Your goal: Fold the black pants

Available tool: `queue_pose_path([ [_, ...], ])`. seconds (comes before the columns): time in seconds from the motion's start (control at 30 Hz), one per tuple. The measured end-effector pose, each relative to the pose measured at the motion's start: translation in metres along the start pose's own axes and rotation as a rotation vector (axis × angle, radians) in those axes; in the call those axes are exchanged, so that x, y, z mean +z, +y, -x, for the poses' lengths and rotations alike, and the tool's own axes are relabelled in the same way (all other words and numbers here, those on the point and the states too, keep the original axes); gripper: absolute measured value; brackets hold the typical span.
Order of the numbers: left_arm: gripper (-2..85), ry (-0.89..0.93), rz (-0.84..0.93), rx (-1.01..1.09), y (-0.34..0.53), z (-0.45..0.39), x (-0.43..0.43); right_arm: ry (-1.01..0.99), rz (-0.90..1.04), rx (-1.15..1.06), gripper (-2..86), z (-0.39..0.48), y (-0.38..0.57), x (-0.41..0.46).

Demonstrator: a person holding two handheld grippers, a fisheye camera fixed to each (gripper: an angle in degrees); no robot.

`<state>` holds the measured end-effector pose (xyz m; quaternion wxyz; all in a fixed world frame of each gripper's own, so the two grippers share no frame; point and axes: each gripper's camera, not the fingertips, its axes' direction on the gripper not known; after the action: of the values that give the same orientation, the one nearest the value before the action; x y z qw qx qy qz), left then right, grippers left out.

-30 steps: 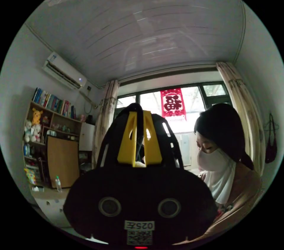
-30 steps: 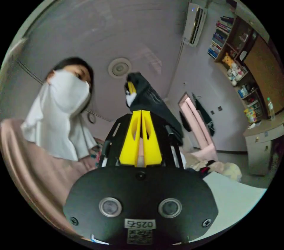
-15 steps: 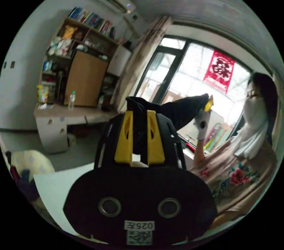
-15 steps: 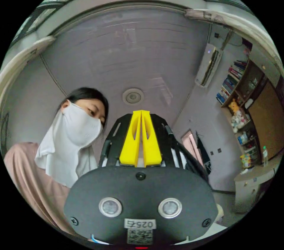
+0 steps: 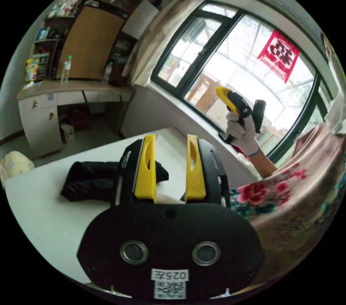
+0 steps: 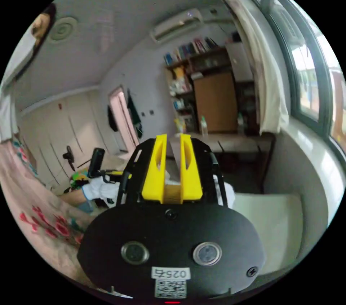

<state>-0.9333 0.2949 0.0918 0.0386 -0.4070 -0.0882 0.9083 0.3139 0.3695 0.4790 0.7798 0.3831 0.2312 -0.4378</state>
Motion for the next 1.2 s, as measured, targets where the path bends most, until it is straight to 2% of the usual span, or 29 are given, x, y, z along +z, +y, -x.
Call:
queue_pose_path([
  [0.13,12.2,-0.021,0.212,0.078,0.017,0.003,0.117,0.106,0.292,0.176,8.5,-0.046,0.105,0.068],
  [0.2,13.6,-0.079,0.373,0.182,0.021,-0.002,0.179,0.185,0.427,0.272,8.9,-0.068,0.160,0.098],
  [0.33,14.0,-0.208,0.563,0.414,0.023,-0.015,0.256,0.192,0.500,0.432,8.9,-0.098,0.208,0.125],
  [0.4,12.7,-0.365,0.633,0.598,0.028,-0.026,0.297,0.170,0.518,0.519,8.4,-0.116,0.228,0.141],
  [0.5,8.3,-0.518,0.779,0.698,0.037,-0.028,0.340,0.139,0.542,0.577,8.3,-0.134,0.240,0.160],
  [0.57,3.9,-0.615,0.819,0.730,0.037,-0.027,0.353,0.116,0.530,0.615,8.1,-0.143,0.243,0.168],
  [0.6,0.9,-0.607,0.815,0.704,0.031,-0.025,0.351,0.095,0.519,0.636,8.0,-0.148,0.244,0.174],
  [0.63,0.5,-0.595,0.810,0.675,0.025,-0.023,0.348,0.085,0.517,0.641,7.9,-0.151,0.245,0.177],
  [0.73,-1.1,-0.445,0.708,0.393,-0.021,-0.002,0.298,0.022,0.511,0.643,9.1,-0.157,0.246,0.195],
  [0.8,-1.5,-0.297,0.553,0.152,-0.060,0.019,0.228,-0.112,0.456,0.695,11.3,-0.159,0.241,0.208],
  [0.9,-1.7,-0.163,0.346,-0.024,-0.099,0.043,0.133,-0.348,0.317,0.739,12.1,-0.153,0.221,0.217],
  [1.07,-1.7,0.004,0.006,-0.052,-0.137,0.053,-0.008,-0.519,0.124,0.631,13.1,-0.116,0.145,0.214],
  [1.13,-1.7,0.004,-0.083,-0.008,-0.145,0.048,-0.050,-0.516,0.081,0.556,14.3,-0.098,0.112,0.213],
  [1.2,-1.7,0.034,-0.179,0.042,-0.150,0.042,-0.096,-0.502,-0.042,0.409,15.4,-0.069,0.067,0.200],
])
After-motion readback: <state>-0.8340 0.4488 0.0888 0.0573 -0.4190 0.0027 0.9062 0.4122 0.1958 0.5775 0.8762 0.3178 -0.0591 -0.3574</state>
